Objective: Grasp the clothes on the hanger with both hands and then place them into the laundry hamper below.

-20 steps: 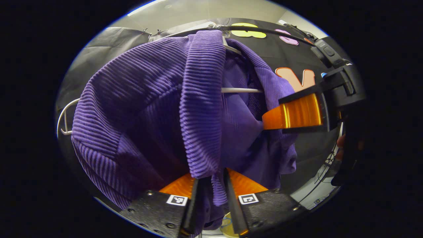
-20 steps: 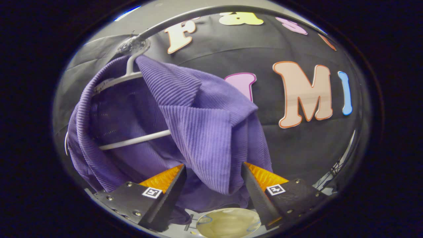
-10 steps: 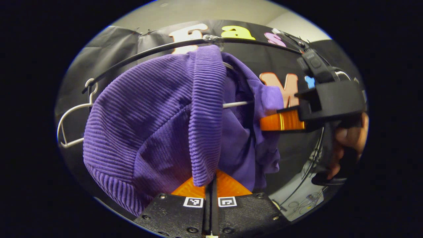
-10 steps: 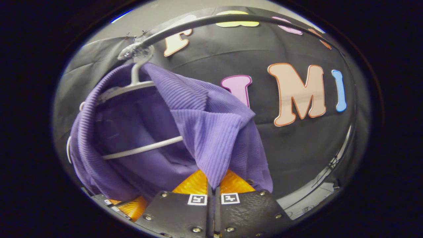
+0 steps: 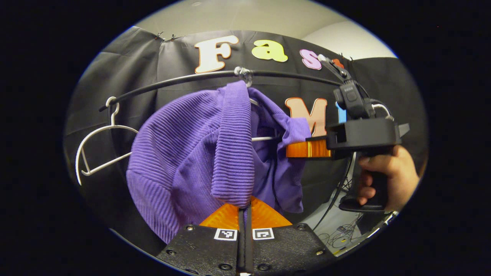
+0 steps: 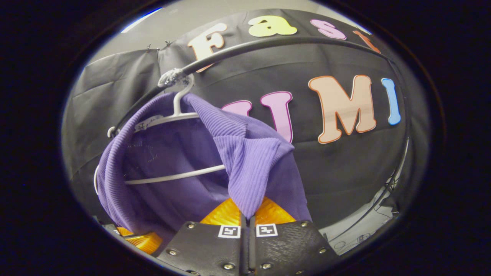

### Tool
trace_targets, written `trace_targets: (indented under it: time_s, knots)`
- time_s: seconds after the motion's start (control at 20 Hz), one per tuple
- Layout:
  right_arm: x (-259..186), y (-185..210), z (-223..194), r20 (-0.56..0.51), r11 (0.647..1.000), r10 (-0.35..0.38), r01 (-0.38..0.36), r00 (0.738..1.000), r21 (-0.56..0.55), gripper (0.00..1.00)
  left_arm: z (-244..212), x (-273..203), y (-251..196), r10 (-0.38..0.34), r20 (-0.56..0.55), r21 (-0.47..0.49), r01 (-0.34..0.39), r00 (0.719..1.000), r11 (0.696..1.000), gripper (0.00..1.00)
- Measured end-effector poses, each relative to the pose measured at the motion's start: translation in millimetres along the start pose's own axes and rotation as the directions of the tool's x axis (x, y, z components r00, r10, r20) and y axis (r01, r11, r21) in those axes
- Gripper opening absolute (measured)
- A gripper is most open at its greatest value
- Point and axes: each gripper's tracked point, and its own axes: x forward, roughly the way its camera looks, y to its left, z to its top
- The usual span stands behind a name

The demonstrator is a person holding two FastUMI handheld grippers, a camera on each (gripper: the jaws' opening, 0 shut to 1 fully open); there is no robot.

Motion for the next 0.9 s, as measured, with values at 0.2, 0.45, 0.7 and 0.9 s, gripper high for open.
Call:
trace_targets:
  time_s: [0.2,0.45,0.7,0.9]
  knots:
    - [-13.9,-9.5,15.0,0.032,0.999,-0.041,0.041,0.999,0.005,0.01,22.3,-28.0,2.6,-0.018,0.021,-0.002,0.018,1.0,1.0,0.0]
    - [-17.1,-24.3,30.3,0.057,0.992,-0.118,0.12,0.991,-0.027,0.01,48.3,-52.2,30.8,-0.006,0.025,0.018,0.005,1.0,1.0,0.0]
    - [-12.5,-22.1,45.2,0.094,0.986,-0.149,0.155,0.984,-0.066,0.05,74.8,-62.2,66.7,0.001,0.012,0.026,-0.001,1.0,1.0,0.0]
    - [-9.3,-33.1,65.2,0.134,0.98,-0.196,0.198,0.971,-0.003,0.06,90.4,-55.1,117.6,0.071,0.011,0.033,-0.072,0.997,0.997,0.0]
